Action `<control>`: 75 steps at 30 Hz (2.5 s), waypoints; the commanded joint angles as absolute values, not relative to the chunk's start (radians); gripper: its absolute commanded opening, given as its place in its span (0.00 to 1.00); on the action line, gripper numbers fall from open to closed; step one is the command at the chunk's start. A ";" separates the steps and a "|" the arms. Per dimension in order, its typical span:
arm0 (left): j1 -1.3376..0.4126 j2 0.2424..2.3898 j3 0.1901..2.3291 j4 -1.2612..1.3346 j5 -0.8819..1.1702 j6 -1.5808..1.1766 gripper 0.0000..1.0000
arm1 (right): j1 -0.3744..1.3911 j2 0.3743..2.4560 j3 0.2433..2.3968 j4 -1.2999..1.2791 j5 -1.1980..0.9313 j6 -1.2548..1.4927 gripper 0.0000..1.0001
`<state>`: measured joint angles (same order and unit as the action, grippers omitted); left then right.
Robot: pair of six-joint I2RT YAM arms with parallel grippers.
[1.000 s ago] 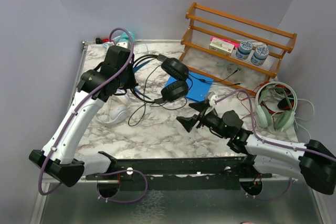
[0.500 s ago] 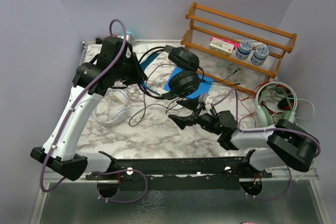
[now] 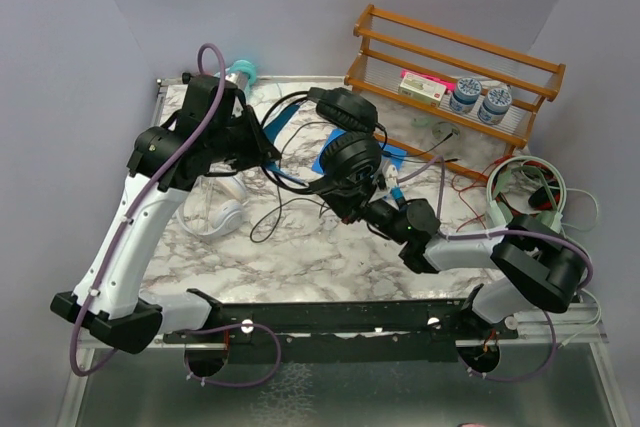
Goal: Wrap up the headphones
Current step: Wrap the headphones cable around the headphones.
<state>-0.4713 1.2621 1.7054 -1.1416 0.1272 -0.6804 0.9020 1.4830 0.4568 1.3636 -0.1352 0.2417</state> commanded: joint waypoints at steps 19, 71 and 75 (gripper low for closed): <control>-0.466 1.237 1.508 -0.845 0.504 -0.797 0.00 | 0.903 1.500 0.594 1.125 -0.171 0.350 0.03; -0.457 1.380 1.701 -1.163 -0.700 -0.993 0.00 | 1.134 1.287 0.983 -0.031 -0.158 0.189 0.05; -0.457 1.349 1.714 -1.139 -0.578 -0.963 0.00 | 1.132 1.298 0.909 0.041 -0.140 0.203 0.05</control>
<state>-0.4580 1.3987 1.6577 -1.2133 -0.7162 -0.9993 1.1267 1.2869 0.9672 0.0521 -0.2039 0.2157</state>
